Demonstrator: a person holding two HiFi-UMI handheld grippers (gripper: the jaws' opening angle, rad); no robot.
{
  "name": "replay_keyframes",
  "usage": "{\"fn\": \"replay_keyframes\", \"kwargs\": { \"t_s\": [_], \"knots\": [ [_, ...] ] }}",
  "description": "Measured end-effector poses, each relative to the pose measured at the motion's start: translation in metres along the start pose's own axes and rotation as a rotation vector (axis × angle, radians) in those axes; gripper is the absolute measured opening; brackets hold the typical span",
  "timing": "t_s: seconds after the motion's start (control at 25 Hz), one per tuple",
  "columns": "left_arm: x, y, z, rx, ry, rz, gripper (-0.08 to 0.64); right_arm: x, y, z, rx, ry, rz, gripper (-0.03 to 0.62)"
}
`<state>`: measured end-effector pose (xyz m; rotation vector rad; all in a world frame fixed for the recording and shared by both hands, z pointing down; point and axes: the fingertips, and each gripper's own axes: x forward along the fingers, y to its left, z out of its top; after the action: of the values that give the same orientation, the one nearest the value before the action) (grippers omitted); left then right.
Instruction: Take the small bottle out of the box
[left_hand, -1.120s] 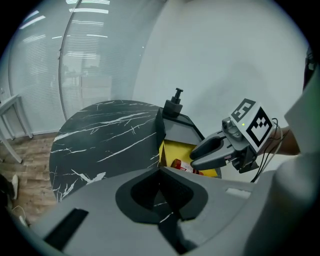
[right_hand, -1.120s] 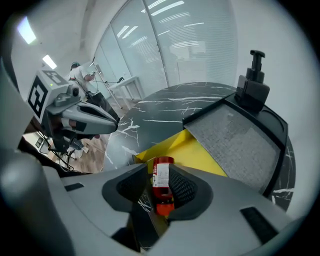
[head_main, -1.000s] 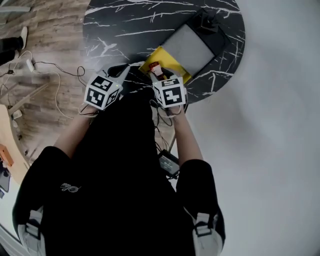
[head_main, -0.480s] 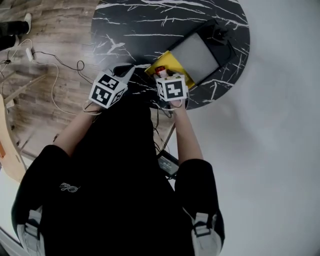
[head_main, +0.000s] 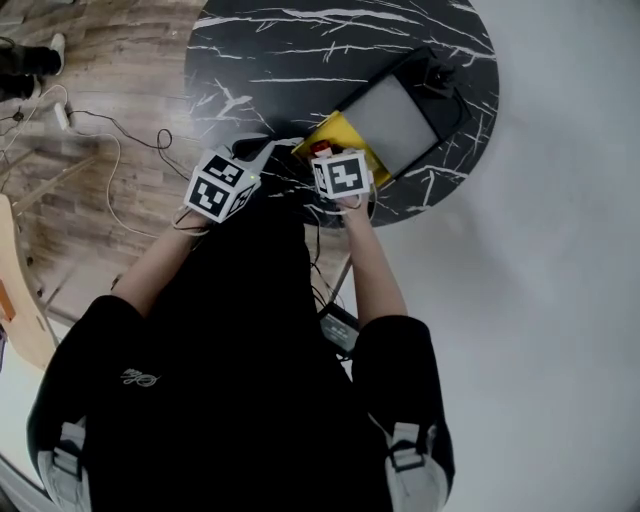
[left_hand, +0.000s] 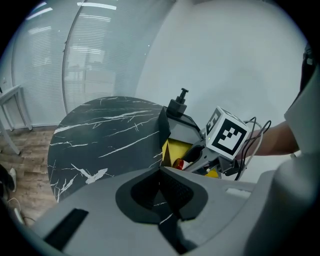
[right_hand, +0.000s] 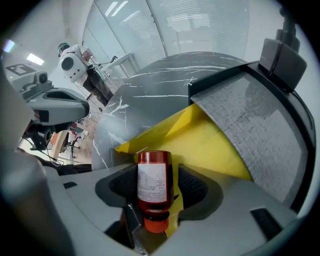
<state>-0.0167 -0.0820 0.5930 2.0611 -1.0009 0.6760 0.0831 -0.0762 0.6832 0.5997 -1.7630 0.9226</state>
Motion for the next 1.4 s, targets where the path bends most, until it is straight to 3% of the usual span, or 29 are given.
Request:
{"fn": "replay_keyframes", "kwargs": {
  "t_s": [0.44,0.72,1.08,1.28,1.4],
  "knots": [
    [0.01,-0.005,0.005,0.032,0.027,-0.003,-0.002,-0.005,-0.019,-0.003,0.029,-0.038,-0.068,0.215],
    [0.024,-0.016,0.003,0.081,0.072,-0.007,-0.002,-0.007,-0.018,-0.004,0.09,-0.069,0.009,0.213],
    [0.032,-0.023,0.01,0.1,0.081,0.02,-0.002,-0.008,-0.017,-0.011,0.057,-0.069,0.061,0.21],
    [0.034,-0.024,0.016,0.096,0.076,0.027,-0.002,-0.015,-0.01,-0.005,0.08,-0.182,0.111,0.21],
    [0.035,-0.025,0.02,0.118,0.081,0.008,-0.002,-0.021,-0.01,-0.002,0.102,-0.245,0.086,0.21]
  ]
}}
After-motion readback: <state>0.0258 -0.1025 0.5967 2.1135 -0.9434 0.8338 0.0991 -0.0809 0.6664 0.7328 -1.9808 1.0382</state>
